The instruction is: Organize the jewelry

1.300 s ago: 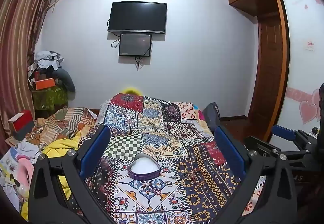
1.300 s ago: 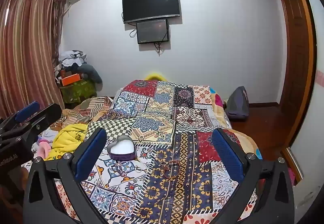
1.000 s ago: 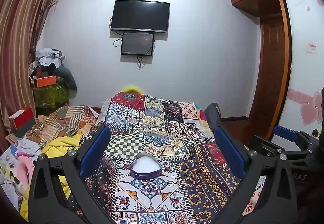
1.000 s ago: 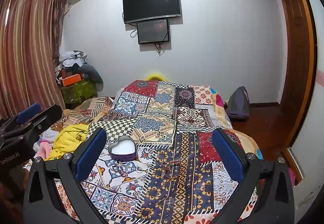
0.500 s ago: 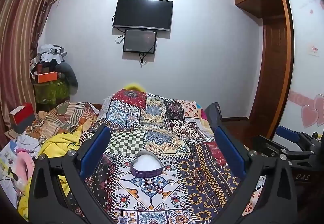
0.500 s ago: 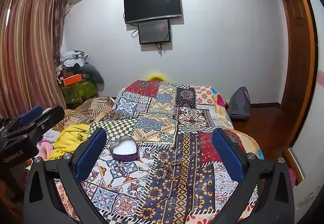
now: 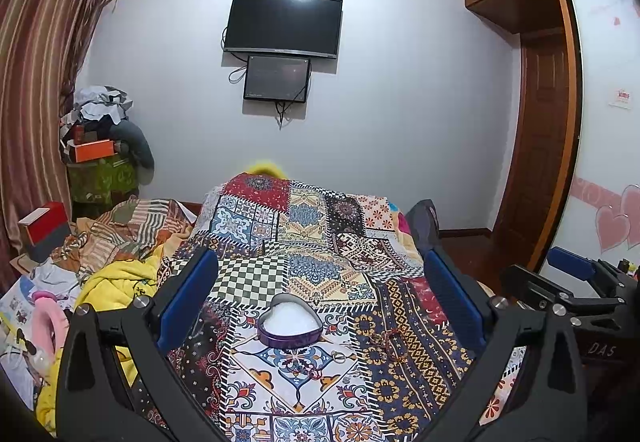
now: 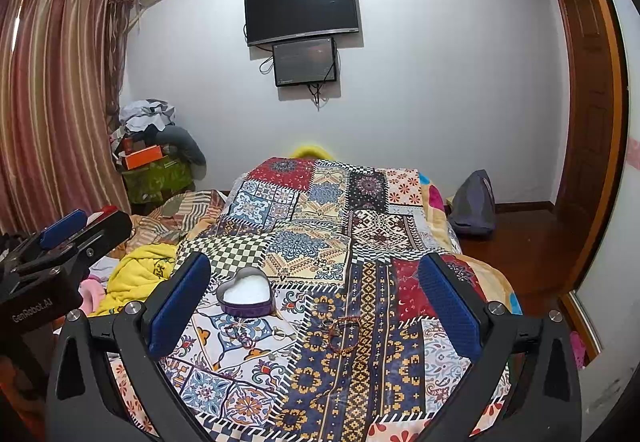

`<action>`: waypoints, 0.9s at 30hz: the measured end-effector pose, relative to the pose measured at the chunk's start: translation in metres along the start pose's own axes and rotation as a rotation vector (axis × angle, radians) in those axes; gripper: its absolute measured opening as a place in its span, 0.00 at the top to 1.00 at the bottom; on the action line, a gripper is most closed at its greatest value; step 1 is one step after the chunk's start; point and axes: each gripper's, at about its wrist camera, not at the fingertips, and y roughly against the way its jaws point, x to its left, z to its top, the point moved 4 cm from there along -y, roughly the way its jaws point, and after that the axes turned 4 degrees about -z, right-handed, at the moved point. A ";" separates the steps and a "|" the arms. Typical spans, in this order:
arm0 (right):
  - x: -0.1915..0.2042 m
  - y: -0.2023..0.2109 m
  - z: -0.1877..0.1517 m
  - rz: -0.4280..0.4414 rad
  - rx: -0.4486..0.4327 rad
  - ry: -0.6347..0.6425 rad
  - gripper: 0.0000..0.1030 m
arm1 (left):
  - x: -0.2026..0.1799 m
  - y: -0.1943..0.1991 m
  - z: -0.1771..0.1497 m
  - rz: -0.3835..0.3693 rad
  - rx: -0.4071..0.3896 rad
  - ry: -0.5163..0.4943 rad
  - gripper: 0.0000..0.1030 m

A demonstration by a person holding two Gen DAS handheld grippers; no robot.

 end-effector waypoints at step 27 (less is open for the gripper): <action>-0.003 -0.004 -0.004 0.003 0.012 -0.001 0.00 | 0.001 -0.005 0.000 0.001 0.021 0.007 0.00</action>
